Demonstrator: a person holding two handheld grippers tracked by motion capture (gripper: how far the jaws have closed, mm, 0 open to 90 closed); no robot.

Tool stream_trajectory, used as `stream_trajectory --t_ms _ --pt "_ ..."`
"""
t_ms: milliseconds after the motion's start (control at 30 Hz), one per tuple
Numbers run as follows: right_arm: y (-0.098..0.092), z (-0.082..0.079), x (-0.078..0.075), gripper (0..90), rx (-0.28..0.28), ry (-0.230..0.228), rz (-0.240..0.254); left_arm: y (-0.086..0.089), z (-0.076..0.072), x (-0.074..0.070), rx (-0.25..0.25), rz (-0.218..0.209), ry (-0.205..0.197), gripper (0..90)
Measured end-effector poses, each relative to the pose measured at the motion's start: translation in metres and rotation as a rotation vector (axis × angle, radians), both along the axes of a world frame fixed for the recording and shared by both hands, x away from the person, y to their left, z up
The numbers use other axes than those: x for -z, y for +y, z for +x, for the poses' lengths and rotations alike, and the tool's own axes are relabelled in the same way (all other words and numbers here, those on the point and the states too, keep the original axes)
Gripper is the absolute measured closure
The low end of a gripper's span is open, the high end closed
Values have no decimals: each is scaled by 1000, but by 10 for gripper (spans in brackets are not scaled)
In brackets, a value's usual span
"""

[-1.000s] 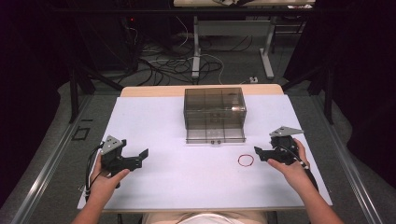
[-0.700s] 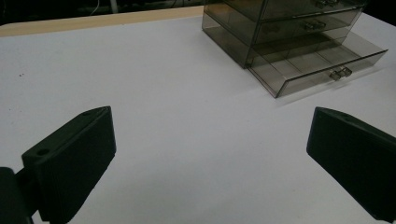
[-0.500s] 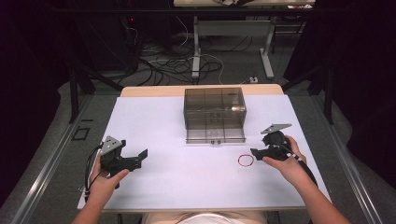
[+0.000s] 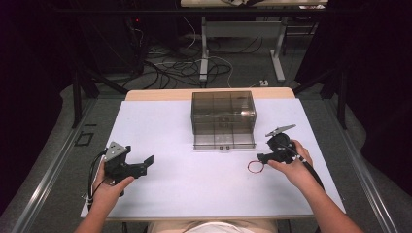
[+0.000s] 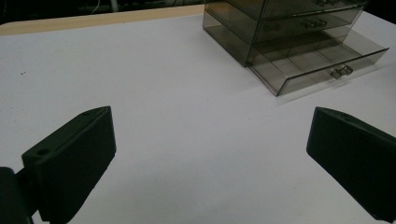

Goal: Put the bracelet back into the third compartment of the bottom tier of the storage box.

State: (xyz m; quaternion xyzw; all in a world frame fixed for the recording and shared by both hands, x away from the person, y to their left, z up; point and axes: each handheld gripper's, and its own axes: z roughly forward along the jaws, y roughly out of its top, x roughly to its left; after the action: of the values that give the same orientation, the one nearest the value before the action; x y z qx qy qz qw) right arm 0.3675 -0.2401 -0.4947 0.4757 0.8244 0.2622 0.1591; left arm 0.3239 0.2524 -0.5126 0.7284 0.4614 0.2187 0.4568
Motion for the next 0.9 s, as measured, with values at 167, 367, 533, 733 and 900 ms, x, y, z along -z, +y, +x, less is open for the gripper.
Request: stream_trajectory --t_ms 167,367,533,733,900 --pt "4 3 3 407 18 27 14 0 0 0 4 0 1 14" --pt "8 8 6 479 41 50 7 0 0 0 9 8 -3 15" --pt "8 10 12 536 61 95 31 0 0 0 10 8 -3 16" --pt "9 12 19 604 75 114 26 0 0 0 8 7 -2 17" --pt "8 13 23 656 88 120 1 0 0 0 10 8 -2 17"
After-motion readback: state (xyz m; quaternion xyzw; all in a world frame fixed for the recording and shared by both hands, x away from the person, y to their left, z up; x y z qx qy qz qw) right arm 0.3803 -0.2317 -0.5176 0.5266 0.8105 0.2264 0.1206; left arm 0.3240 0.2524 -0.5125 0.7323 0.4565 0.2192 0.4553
